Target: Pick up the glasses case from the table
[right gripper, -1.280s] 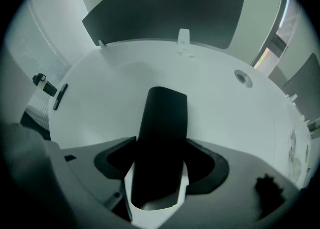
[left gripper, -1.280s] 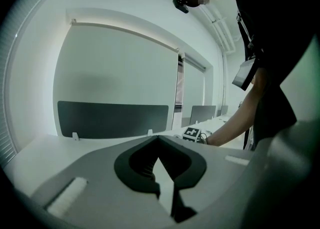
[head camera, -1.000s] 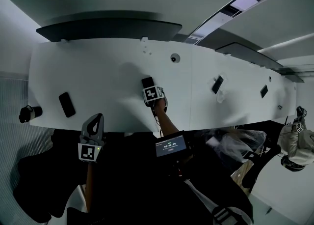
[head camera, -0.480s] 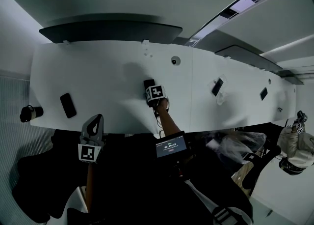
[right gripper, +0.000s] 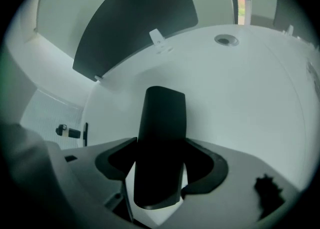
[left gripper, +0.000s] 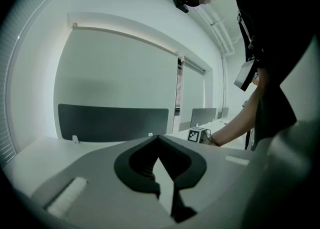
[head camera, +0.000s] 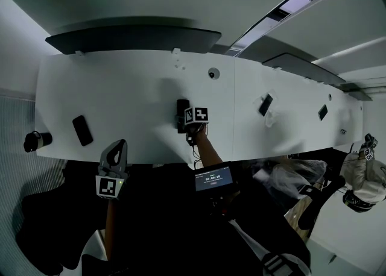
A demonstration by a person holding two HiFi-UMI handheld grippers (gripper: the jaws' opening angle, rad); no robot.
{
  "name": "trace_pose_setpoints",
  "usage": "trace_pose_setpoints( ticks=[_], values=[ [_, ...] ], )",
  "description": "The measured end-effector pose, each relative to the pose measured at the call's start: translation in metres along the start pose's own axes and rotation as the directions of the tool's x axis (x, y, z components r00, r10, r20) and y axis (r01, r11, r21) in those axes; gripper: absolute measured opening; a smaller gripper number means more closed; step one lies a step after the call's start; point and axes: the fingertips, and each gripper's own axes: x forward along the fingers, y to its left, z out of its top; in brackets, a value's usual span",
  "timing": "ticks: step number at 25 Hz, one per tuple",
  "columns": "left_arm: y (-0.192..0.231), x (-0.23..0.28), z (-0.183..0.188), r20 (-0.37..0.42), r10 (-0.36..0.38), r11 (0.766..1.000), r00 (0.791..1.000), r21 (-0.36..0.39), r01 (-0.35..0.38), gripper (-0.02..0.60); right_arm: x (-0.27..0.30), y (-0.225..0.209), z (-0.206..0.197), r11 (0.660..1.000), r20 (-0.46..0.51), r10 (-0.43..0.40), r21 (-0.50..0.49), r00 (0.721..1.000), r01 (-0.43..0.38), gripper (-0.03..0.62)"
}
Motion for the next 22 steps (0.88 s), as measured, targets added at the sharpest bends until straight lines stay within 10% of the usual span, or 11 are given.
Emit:
trace_pose_setpoints(
  ticks=[7,11,14,22],
  values=[
    [-0.002,0.006,0.003,-0.039,-0.007,0.999,0.999,-0.032,0.005,0.005,-0.010,0.013,0.002,0.962,0.090,0.154,0.212,0.984,-0.170,0.299],
    [0.001,0.006,0.003,-0.027,-0.007,0.999,1.000,-0.037,0.006,0.005,-0.031,0.045,0.013,0.889,0.211,0.323,0.267,0.922,-0.372,0.299],
    [0.006,0.006,-0.005,0.005,-0.022,1.000,1.000,0.000,0.022,0.005,-0.057,0.084,0.026,0.815,0.326,0.473,0.189,0.818,-0.547,0.299],
    [0.014,0.017,-0.001,0.034,-0.050,0.999,0.998,0.010,0.050,0.005,-0.162,0.179,0.035,0.543,0.505,0.763,-0.162,0.403,-0.824,0.299]
  ],
)
